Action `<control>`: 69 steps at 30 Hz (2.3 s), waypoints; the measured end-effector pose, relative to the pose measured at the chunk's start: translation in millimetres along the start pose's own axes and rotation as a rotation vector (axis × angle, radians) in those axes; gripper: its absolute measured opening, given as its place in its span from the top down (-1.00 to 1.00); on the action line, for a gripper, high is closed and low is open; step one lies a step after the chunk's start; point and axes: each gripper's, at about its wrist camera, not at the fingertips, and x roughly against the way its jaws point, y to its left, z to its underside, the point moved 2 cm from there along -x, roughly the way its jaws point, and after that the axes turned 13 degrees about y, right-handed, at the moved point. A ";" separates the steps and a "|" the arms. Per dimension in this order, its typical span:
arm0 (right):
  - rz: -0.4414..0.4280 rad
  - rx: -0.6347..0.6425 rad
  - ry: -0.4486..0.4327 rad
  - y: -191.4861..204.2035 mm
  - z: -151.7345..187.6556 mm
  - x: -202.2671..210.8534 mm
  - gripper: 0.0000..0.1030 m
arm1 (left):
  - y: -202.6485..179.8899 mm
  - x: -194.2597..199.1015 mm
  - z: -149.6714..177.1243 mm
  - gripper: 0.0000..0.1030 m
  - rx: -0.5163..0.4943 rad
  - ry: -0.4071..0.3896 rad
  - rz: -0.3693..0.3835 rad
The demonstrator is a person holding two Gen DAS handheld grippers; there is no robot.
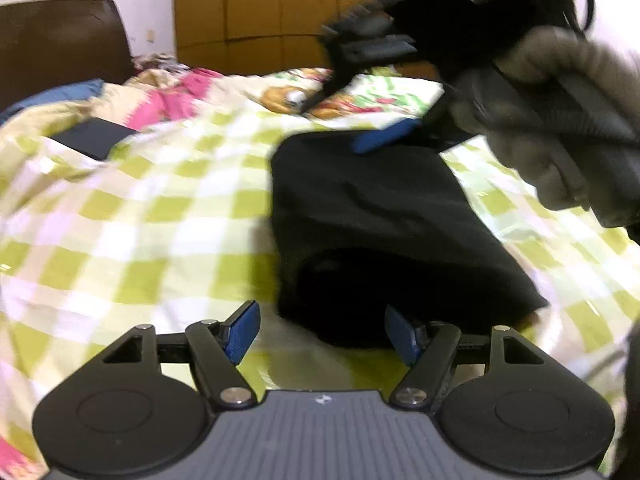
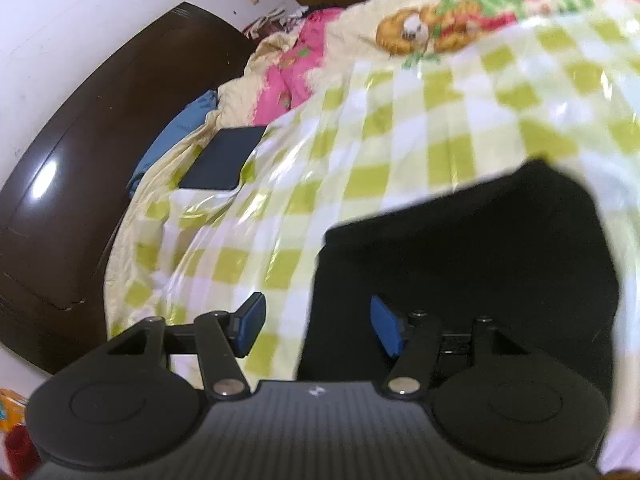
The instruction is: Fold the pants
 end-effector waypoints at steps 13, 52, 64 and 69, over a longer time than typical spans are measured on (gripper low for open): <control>0.203 0.066 0.036 -73.4 -40.1 -41.1 0.20 | -8.9 -53.2 -69.7 -0.62 -0.095 -0.034 -0.031; 0.011 -0.127 -0.068 -150.2 -22.5 -10.8 0.41 | 4.3 -122.3 -95.8 -1.00 -0.052 0.110 -0.049; 0.016 0.012 0.061 -112.7 86.7 43.2 0.20 | -13.4 -60.6 -45.7 -1.00 -0.095 0.126 -0.153; 0.059 0.018 0.072 -107.2 89.6 37.0 0.18 | -14.2 -65.4 -42.1 -1.00 -0.026 0.161 -0.141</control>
